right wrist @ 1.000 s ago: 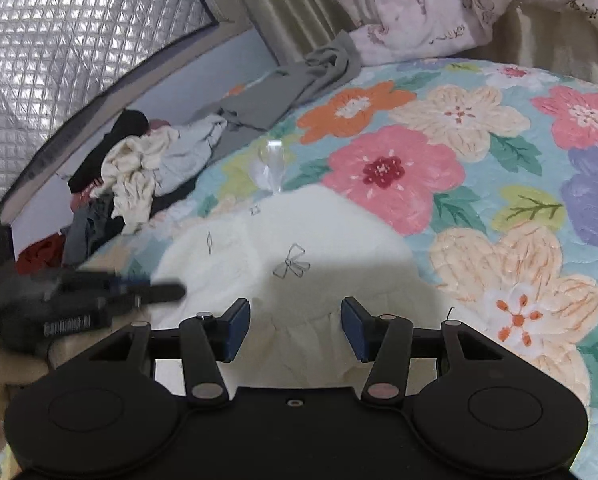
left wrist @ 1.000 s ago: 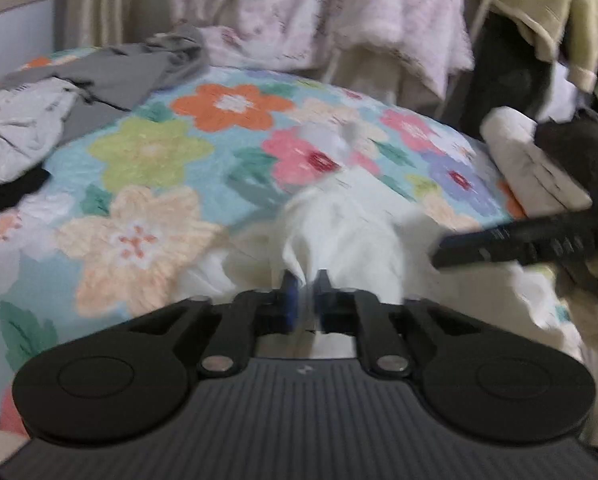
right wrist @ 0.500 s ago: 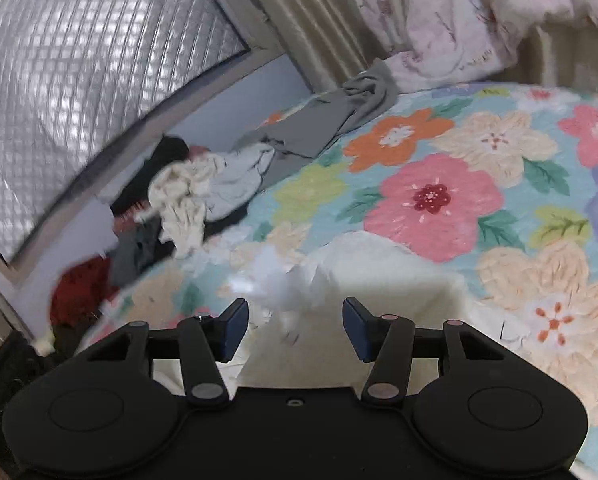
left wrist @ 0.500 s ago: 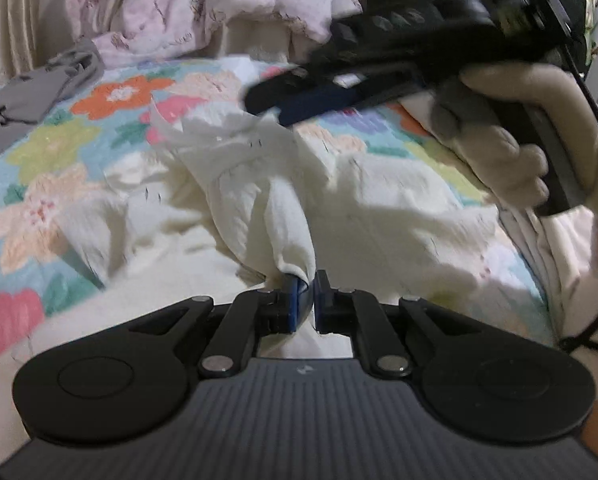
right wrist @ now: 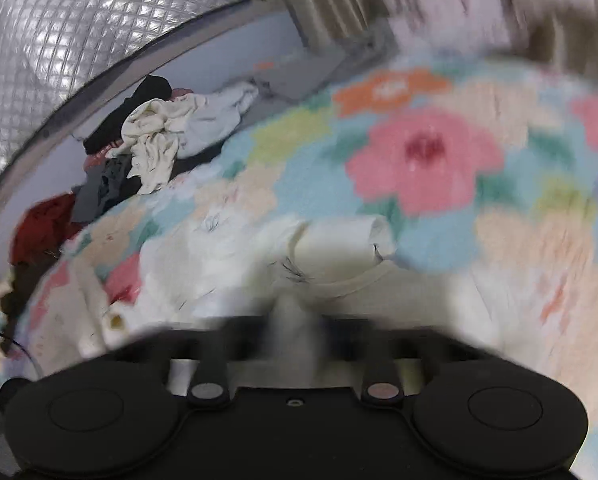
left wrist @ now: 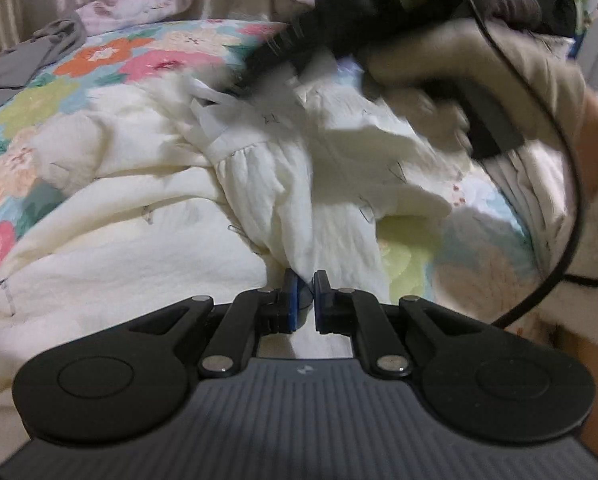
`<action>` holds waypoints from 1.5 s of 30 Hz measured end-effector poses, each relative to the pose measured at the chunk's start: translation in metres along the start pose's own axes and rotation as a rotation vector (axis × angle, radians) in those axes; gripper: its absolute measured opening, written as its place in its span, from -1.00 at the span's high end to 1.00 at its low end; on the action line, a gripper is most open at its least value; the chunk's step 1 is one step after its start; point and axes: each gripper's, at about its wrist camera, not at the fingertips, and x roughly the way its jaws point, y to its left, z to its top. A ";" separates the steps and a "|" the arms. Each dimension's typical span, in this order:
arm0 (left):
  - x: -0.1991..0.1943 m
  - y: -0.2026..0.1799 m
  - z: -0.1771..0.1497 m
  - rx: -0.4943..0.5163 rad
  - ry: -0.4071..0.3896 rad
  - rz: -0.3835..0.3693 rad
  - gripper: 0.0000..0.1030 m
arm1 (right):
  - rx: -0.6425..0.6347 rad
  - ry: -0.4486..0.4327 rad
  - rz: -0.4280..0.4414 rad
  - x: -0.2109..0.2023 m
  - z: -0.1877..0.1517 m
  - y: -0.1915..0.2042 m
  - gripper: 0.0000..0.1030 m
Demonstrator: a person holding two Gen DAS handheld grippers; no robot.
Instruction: Fold clothes
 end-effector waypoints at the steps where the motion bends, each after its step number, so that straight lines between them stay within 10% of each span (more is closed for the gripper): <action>1: -0.005 0.001 0.002 -0.001 -0.004 0.017 0.77 | -0.004 0.001 0.012 -0.004 -0.005 0.000 0.86; 5: -0.037 0.010 0.010 0.014 -0.025 0.239 0.03 | -0.048 0.014 0.036 -0.028 -0.018 0.004 0.86; 15: -0.089 0.111 0.012 -0.255 -0.046 0.624 -0.13 | -0.081 0.046 -0.039 -0.052 -0.049 0.011 0.86; 24: -0.050 0.116 -0.011 -0.246 0.144 0.647 -0.21 | -0.130 0.126 -0.023 -0.039 -0.045 0.016 0.76; 39: -0.070 0.115 -0.042 -0.434 0.121 0.592 -0.30 | -0.192 0.310 -0.005 -0.037 -0.056 0.014 0.56; 45: -0.077 0.114 -0.050 -0.464 0.105 0.568 -0.31 | -0.131 0.051 0.026 -0.094 -0.029 0.012 0.28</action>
